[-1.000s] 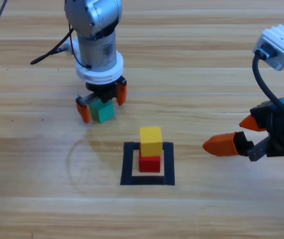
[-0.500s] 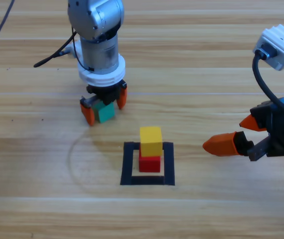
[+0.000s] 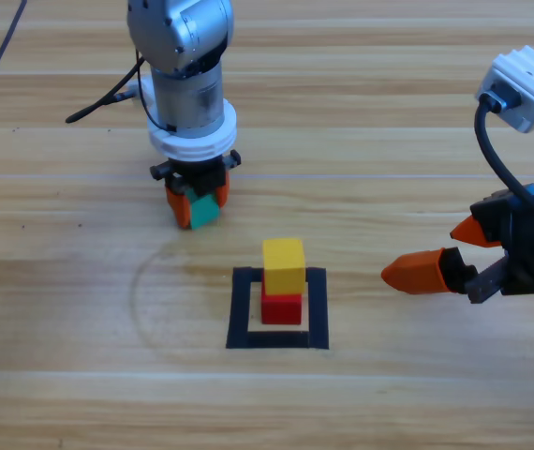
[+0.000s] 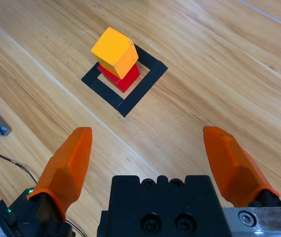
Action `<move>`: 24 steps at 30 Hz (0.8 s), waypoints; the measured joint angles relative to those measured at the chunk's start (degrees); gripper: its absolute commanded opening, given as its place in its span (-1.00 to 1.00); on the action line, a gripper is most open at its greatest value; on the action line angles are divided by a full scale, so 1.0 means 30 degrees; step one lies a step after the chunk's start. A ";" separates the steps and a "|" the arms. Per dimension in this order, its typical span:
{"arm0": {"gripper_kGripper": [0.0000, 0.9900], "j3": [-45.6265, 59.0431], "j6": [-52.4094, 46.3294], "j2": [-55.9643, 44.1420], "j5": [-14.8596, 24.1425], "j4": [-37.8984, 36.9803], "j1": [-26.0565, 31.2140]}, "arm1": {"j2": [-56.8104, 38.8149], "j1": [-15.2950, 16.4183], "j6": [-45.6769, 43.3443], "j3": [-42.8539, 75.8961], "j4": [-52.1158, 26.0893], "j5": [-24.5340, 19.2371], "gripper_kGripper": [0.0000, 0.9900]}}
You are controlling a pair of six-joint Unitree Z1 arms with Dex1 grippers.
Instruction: Stack the blocks in the rectangular block: red at the bottom, yellow in the middle, green on top
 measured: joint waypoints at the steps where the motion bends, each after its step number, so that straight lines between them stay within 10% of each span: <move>1: -0.67 0.0004 0.0107 0.0000 0.0000 0.0000 0.0018 | 0.0000 0.0000 0.0000 0.0000 0.0000 0.0000 1.00; 24: -0.87 0.0213 1.5717 -0.4381 -0.0175 0.1429 0.0677 | -0.0044 0.0000 -0.0001 0.0147 -0.0001 -0.0106 1.00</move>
